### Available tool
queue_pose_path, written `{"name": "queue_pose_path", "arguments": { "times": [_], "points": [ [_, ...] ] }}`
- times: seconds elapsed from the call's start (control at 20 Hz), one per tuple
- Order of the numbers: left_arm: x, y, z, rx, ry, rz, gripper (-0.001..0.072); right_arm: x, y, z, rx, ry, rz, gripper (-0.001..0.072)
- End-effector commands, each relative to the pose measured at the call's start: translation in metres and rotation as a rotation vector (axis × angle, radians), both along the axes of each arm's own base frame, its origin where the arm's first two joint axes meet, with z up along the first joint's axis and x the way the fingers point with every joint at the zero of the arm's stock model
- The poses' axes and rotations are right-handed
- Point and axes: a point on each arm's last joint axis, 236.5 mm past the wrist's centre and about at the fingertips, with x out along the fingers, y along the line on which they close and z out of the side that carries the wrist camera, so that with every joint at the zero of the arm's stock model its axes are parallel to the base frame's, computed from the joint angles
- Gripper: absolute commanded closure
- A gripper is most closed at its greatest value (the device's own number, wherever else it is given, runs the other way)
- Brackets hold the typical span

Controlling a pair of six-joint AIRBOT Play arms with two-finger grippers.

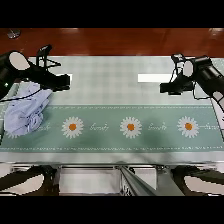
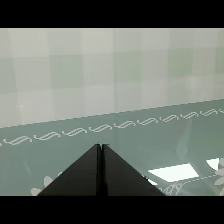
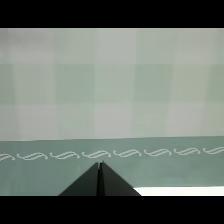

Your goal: Fold the shirts.

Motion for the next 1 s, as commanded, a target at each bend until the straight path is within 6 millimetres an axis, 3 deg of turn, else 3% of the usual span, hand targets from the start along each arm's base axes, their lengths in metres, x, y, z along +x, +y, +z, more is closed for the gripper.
{"name": "queue_pose_path", "arguments": {
  "times": [0.0, 0.45, 0.6, 0.75, 0.8, 0.85, 0.9, 0.95],
  "points": [
    [0.000, 0.000, 0.000, 0.001, 0.001, 0.001, 0.0681, 0.000, 0.000, 0.000, 0.000, 0.001, 0.000, 0.0690],
    [0.000, 0.000, -0.001, 0.000, 0.002, 0.001, 0.0681, 0.000, 0.000, 0.000, 0.000, 0.001, 0.000, 0.0690],
    [0.038, 0.002, 0.010, -0.013, -0.149, 0.058, 0.0681, 0.007, 0.002, 0.001, 0.007, -0.030, 0.004, 0.0690],
    [0.064, 0.008, 0.023, -0.011, -0.268, 0.093, 0.0676, 0.039, 0.008, 0.011, 0.025, -0.170, 0.026, 0.0689],
    [0.076, 0.016, 0.029, 0.027, -0.340, 0.071, 0.0499, 0.050, 0.010, 0.016, 0.032, -0.220, 0.033, 0.0686],
    [0.086, 0.029, 0.032, 0.109, -0.409, 0.025, 0.0067, 0.055, 0.014, 0.019, 0.048, -0.248, 0.037, 0.0686],
    [0.094, 0.048, 0.033, 0.200, -0.449, 0.006, 0.0003, 0.060, 0.014, 0.021, 0.046, -0.268, 0.052, 0.0686],
    [0.096, 0.076, 0.031, 0.311, -0.453, -0.001, 0.0003, 0.064, 0.016, 0.023, 0.050, -0.286, 0.054, 0.0686]
  ]
}}
